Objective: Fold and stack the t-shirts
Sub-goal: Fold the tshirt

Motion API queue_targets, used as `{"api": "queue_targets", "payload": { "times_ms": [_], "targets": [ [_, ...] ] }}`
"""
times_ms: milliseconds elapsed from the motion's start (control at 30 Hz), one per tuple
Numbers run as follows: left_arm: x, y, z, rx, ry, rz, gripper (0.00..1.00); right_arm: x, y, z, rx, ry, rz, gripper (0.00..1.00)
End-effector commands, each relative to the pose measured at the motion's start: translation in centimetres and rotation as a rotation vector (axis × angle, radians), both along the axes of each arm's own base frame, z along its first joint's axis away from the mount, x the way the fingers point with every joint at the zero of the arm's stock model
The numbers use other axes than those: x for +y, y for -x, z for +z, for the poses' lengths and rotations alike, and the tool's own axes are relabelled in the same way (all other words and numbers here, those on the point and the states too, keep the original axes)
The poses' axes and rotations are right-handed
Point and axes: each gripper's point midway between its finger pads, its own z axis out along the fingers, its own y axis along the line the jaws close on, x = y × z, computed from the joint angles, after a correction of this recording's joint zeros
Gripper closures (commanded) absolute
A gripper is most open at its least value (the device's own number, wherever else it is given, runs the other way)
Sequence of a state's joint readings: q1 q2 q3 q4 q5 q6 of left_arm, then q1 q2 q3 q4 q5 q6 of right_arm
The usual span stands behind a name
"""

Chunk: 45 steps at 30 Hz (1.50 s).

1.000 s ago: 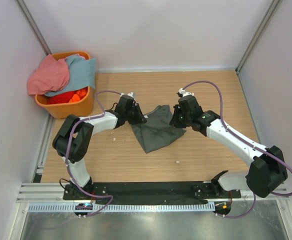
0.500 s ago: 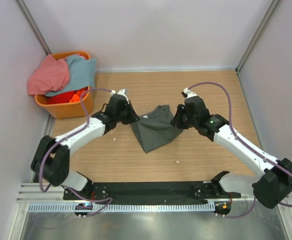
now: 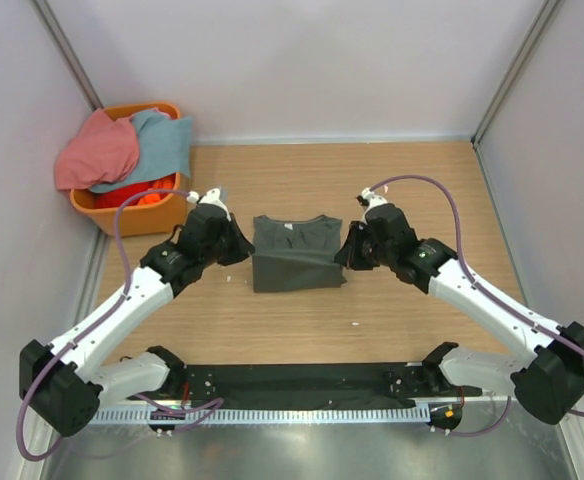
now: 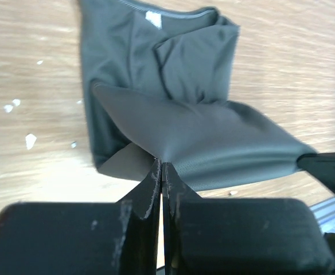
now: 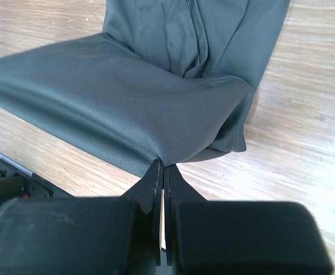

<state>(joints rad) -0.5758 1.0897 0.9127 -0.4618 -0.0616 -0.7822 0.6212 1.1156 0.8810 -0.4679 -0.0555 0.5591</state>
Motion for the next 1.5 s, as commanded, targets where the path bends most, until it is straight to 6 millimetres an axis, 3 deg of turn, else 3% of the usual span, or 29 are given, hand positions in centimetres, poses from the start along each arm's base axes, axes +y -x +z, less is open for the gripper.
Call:
{"api": "queue_targets", "payload": {
  "times_ms": [0, 267, 400, 467, 500, 633, 867, 1033, 1067, 1133, 1167, 1200, 1233, 1267, 1300, 1333, 1367, 1400, 1433, 1467],
  "targets": [
    [1.5, -0.6, 0.2, -0.007, -0.076, 0.054, 1.00, 0.8, -1.8, 2.5, -0.065, -0.003, 0.004, 0.99],
    [1.4, -3.5, 2.0, -0.048, -0.161, 0.068, 1.00, 1.8, -4.5, 3.1, -0.077, 0.061, 0.012, 0.99],
    [1.0, -5.3, 3.8, -0.079, -0.177, 0.069, 1.00, 1.0, -6.4, 3.6, -0.102, 0.119, -0.043, 0.99],
    [1.0, -6.0, 3.7, -0.072, -0.200, 0.064, 1.00, 0.8, -7.2, 4.1, -0.110, 0.128, -0.055, 0.99],
    [1.0, -6.6, 4.6, -0.086, -0.195, 0.070, 1.00, 0.7, -7.6, 3.8, -0.100, 0.139, -0.058, 0.99],
    [0.8, -8.0, 4.8, -0.084, -0.208, 0.063, 1.00, 0.5, -8.8, 3.2, -0.088, 0.158, -0.064, 0.99],
    [-0.7, -10.6, 3.4, -0.044, -0.195, 0.027, 1.00, 0.1, -10.4, 1.9, -0.055, 0.163, -0.076, 0.99],
    [-1.9, -12.6, 0.6, 0.029, -0.175, -0.002, 1.00, -0.6, -12.1, 1.3, -0.045, 0.169, -0.105, 0.99],
    [-2.1, -13.5, 0.9, 0.021, -0.168, -0.001, 1.00, -0.7, -12.8, 0.7, -0.034, 0.175, -0.113, 0.99],
    [-1.9, -15.3, -1.4, 0.065, -0.185, 0.002, 1.00, -1.4, -14.4, 0.3, -0.028, 0.166, -0.133, 0.99],
    [-1.5, -16.9, -0.7, 0.052, -0.174, 0.024, 1.00, -1.4, -15.8, -0.9, -0.004, 0.171, -0.148, 0.99],
    [-1.2, -17.9, -1.4, 0.069, -0.177, 0.033, 1.00, -1.0, -16.7, -1.2, 0.007, 0.141, -0.132, 0.98],
    [-1.2, -19.2, -4.7, 0.130, -0.196, 0.028, 1.00, -2.0, -18.3, -2.2, 0.026, 0.143, -0.159, 0.90],
    [-1.0, -21.6, -3.6, 0.097, -0.177, 0.040, 0.98, -1.8, -20.3, -1.2, 0.003, 0.125, -0.165, 0.78],
    [-1.2, -22.4, -5.2, 0.145, -0.175, 0.021, 0.96, -2.0, -21.4, -4.7, 0.086, 0.152, -0.153, 0.62],
    [-1.0, -23.4, -6.2, 0.173, -0.182, 0.020, 0.91, -2.1, -22.6, -5.4, 0.100, 0.152, -0.157, 0.43],
    [-1.3, -26.2, -7.5, 0.183, -0.176, 0.020, 0.81, -2.5, -25.5, -3.2, 0.047, 0.126, -0.175, 0.22],
    [-0.8, -26.2, -8.5, 0.236, -0.194, 0.026, 0.76, -3.0, -26.6, -5.8, 0.082, 0.157, -0.171, 0.17],
    [-0.6, -26.9, -8.7, 0.245, -0.200, 0.037, 0.70, -3.6, -27.6, -5.7, 0.082, 0.165, -0.187, 0.14],
    [-0.6, -28.4, -8.4, 0.230, -0.192, 0.052, 0.59, -4.1, -29.5, -3.6, 0.039, 0.152, -0.196, 0.13]
  ]
}}
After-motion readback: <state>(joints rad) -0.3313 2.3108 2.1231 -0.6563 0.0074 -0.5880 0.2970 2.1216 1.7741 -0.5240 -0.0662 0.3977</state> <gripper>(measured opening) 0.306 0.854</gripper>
